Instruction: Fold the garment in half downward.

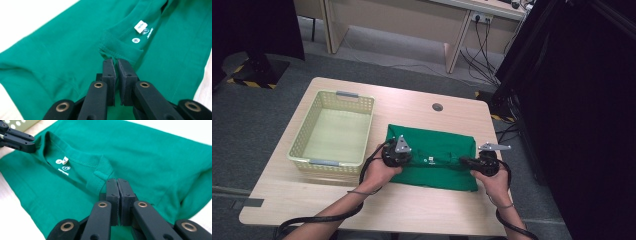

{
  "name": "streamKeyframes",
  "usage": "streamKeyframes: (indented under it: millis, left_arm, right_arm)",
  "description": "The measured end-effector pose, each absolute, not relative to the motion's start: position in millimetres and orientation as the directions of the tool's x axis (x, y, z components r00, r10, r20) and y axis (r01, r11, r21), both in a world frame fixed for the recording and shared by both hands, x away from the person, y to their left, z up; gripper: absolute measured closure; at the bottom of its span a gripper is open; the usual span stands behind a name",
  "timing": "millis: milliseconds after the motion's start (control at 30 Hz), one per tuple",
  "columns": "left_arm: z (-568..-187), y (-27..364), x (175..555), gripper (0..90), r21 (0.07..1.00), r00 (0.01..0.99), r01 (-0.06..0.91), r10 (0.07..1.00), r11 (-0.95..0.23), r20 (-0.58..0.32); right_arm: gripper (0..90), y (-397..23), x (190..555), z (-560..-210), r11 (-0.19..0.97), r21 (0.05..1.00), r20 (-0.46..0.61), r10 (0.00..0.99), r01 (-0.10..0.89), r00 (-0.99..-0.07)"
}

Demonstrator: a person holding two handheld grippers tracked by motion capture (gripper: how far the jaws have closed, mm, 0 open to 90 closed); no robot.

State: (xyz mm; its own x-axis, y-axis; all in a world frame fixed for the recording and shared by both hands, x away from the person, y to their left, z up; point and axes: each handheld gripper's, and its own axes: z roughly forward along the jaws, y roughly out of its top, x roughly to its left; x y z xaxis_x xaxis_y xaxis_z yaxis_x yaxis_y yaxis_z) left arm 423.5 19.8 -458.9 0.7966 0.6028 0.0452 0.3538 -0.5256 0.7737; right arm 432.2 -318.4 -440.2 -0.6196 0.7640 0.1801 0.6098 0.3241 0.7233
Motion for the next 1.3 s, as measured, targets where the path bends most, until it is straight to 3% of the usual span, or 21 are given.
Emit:
streamKeyframes:
  millis: [600,1300]
  left_arm:
    - [-469.6,14.9,425.8,82.8,0.725,0.804,0.384,0.594,-0.571,0.042]
    - [-469.5,9.0,474.3,81.6,0.727,0.744,0.443,0.668,-0.524,0.028]
  right_arm:
    - [87.8,-319.5,422.8,-458.0,0.351,0.675,0.176,0.777,0.649,-0.604]
    - [86.2,-316.3,474.3,-465.0,0.303,0.675,0.166,0.826,0.672,-0.539]
